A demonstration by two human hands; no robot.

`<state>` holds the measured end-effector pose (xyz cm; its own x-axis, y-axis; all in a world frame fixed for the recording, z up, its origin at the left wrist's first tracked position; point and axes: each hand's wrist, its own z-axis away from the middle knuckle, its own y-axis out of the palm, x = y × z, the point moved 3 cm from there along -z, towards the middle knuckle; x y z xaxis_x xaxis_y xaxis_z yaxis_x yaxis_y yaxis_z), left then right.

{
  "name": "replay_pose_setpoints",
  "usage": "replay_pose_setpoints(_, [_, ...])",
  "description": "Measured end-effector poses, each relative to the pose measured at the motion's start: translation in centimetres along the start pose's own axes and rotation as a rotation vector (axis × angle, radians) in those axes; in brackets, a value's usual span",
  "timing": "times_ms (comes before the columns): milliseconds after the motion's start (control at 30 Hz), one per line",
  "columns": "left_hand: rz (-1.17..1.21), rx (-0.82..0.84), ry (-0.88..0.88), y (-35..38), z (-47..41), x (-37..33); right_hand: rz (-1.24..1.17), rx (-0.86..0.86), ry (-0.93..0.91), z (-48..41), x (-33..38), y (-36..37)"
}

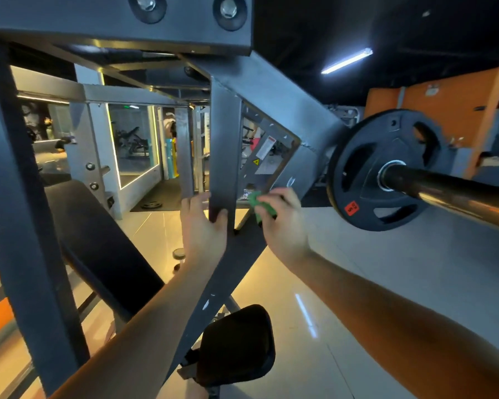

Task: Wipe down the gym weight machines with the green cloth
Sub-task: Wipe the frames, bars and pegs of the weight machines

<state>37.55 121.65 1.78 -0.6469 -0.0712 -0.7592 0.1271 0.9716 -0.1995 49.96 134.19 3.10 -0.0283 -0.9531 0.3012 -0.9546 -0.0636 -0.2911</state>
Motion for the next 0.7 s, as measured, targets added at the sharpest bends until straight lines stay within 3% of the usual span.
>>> replay_pose_setpoints(100, [-0.031,-0.100,0.120,0.7,-2.6,-3.6,0.044,-0.168,-0.029,-5.3,0.1,-2.9])
replay_pose_setpoints(200, [-0.010,-0.159,0.116,1.0,-4.8,-5.6,0.090,-0.266,-0.066,-10.7,0.4,-4.9])
replay_pose_setpoints(300, [-0.005,-0.186,0.104,1.2,-5.7,-5.9,0.200,-0.204,-0.103,-14.6,0.6,-5.0])
replay_pose_setpoints(400, [-0.001,-0.191,0.133,1.4,-5.9,-5.3,0.468,-0.146,-0.185,-15.2,-0.5,-5.5])
replay_pose_setpoints(500, [0.013,-0.190,0.172,1.3,-6.2,-4.9,0.612,-0.151,-0.101,-14.0,-2.7,-7.1])
replay_pose_setpoints(700, [0.017,-0.174,0.188,1.1,-6.6,-4.9,0.410,-0.333,0.012,-14.1,-1.0,-6.2])
